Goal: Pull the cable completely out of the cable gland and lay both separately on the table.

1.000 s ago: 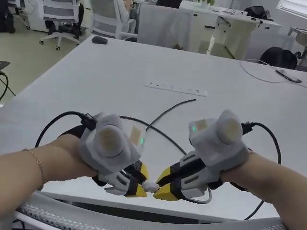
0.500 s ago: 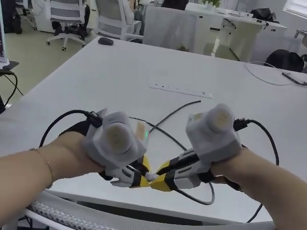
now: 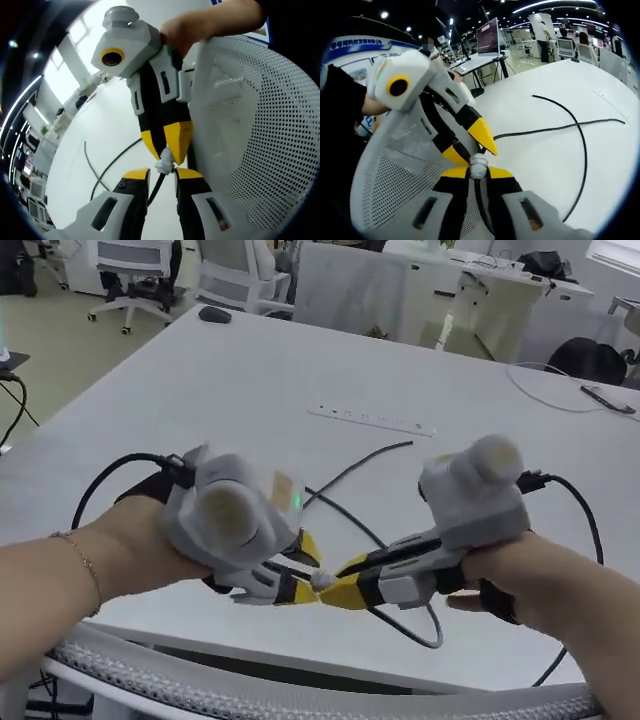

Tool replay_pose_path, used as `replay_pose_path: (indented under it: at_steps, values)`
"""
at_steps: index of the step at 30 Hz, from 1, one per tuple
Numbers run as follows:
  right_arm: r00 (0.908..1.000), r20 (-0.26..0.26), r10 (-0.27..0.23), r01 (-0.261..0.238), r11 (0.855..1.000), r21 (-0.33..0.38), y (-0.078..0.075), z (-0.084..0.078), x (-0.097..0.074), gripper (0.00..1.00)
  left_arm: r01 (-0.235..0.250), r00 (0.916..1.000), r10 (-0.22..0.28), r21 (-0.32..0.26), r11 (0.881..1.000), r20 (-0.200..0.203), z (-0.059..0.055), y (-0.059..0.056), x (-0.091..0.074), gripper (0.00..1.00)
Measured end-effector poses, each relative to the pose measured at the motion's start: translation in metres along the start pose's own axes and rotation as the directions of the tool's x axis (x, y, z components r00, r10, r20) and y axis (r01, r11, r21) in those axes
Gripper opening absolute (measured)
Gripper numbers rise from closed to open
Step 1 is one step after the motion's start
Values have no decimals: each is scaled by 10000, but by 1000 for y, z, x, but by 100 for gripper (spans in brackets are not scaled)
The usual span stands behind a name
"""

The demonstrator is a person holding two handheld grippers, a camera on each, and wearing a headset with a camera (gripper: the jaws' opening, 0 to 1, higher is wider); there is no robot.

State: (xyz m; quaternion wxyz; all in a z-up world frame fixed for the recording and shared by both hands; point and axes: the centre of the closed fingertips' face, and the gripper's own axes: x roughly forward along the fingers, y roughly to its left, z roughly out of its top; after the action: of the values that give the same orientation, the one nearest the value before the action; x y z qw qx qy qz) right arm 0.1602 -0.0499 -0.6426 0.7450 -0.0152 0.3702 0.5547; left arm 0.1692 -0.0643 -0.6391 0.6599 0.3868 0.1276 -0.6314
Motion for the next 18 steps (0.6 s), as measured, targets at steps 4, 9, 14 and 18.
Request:
replay_pose_path:
  at_steps: [4, 9, 14, 18]
  values:
    - [9989, -468, 17, -36, 9992, -404, 4, -5, 1, 14, 435, 9989, -433, 82, 9990, -160, -1, -9, 5, 20]
    - [9961, -769, 423, -440, 9988, -203, 8, -15, 1, 14, 884, 9958, -859, 859, 9924, -324, 1, -22, 8, 17]
    - [9973, -727, 34, -69, 9989, -472, 1, -15, -3, 14, 525, 9954, -498, 316, 9981, -813, -5, -15, 13, 16]
    - [9975, -531, -466, 449, 9984, -332, -8, -10, -4, 14, -156, 9929, 172, 142, 9998, -1180, -8, -3, 12, 16]
